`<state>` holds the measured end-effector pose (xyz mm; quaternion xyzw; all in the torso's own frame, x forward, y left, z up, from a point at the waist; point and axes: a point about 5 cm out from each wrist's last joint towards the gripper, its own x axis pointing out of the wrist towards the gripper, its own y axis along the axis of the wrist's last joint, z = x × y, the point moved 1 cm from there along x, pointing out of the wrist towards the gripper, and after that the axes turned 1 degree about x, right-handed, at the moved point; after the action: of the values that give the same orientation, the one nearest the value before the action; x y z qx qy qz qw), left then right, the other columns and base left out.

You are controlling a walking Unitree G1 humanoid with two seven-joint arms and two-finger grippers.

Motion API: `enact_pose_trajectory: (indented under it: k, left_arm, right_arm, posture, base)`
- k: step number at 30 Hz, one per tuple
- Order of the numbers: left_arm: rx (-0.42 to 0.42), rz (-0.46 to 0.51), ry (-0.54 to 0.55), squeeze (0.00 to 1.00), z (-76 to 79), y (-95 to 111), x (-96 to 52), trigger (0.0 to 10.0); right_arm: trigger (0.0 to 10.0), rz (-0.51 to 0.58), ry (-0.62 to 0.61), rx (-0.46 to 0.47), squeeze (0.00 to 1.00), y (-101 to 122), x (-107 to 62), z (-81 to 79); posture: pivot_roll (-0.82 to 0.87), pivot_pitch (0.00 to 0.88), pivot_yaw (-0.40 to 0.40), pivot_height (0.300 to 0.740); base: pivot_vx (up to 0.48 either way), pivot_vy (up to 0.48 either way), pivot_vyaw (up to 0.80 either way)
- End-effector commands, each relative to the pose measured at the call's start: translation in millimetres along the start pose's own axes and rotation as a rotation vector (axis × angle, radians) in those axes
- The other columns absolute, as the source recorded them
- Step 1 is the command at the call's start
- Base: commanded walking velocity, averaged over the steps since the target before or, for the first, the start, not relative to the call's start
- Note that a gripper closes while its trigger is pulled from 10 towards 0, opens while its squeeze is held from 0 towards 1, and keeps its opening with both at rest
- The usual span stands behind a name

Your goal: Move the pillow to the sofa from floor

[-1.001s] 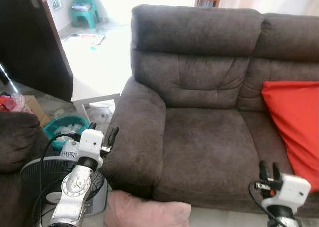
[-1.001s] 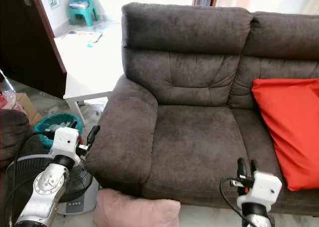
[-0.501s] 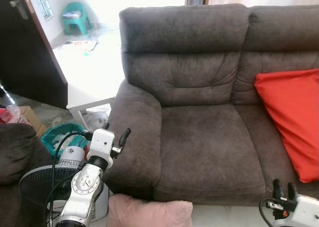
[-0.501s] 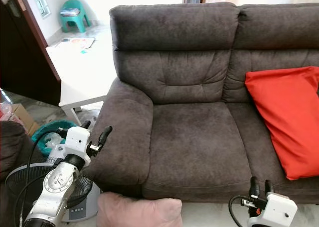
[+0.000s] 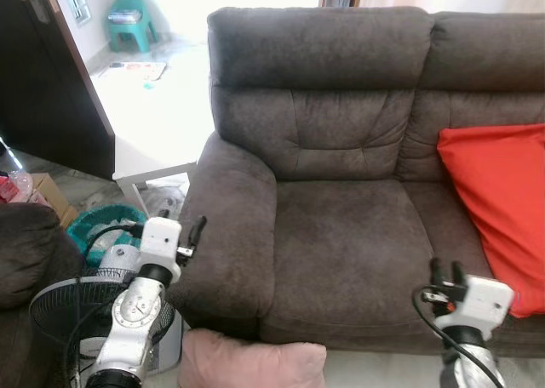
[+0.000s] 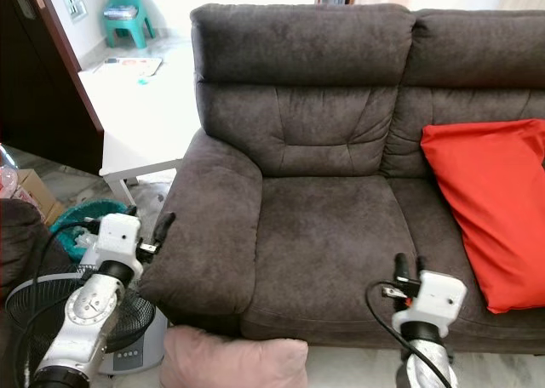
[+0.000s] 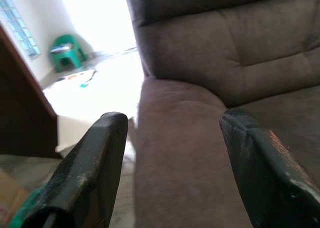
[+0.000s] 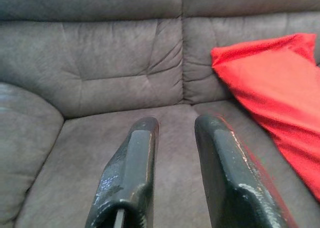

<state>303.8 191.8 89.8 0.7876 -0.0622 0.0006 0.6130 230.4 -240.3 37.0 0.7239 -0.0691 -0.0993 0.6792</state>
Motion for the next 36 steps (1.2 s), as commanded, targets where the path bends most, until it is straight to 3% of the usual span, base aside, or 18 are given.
enact_pose_trajectory:
  k: [1, 8, 13, 21, 30, 36]
  left_arm:
    - [0.004, 0.0, 0.008, 0.0, -5.7, -1.3, -0.1, 10.0]
    - [0.022, 0.001, 0.034, 0.0, -16.9, -1.5, -5.6, 10.0]
    - [0.017, 0.002, 0.046, 0.0, -19.3, -1.7, -6.7, 10.0]
    - [0.002, -0.019, -0.006, 0.0, -8.0, -8.0, -4.5, 10.0]
    - [-0.025, -0.034, -0.009, 0.0, 0.3, -15.3, -15.8, 10.0]
    - [-0.034, -0.015, -0.026, 0.0, 7.6, -10.8, -14.9, 10.0]
  right_arm:
    - [10.0, 0.0, -0.001, 0.01, 0.0, -2.0, -0.5, -2.8]
    - [10.0, -0.027, 0.048, 0.01, 0.0, -11.4, -6.1, -11.9]
    - [10.0, -0.019, 0.043, 0.007, 0.0, -8.1, -2.1, -7.6]
    - [10.0, 0.007, 0.013, 0.008, 0.0, -5.3, -2.4, -4.9]
    - [10.0, 0.006, -0.004, -0.012, 0.0, -6.6, -9.4, 5.5]
    - [10.0, 0.011, -0.006, -0.019, 0.0, -4.5, -8.7, 8.2]
  posture:
    - [0.08, 0.0, -0.023, 0.74]
    - [0.11, 0.0, -0.046, 0.74]
    - [0.1, 0.0, -0.049, 0.74]
    - [0.05, 0.0, -0.013, 0.74]
    - [0.05, 0.0, -0.025, 0.74]
    - [0.05, 0.0, -0.032, 0.74]
  base:
    - [0.0, 0.0, 0.0]
    - [0.0, 0.0, 0.0]
    - [0.0, 0.0, 0.0]
    - [0.0, 0.0, 0.0]
    - [0.0, 0.0, 0.0]
    - [0.0, 0.0, 0.0]
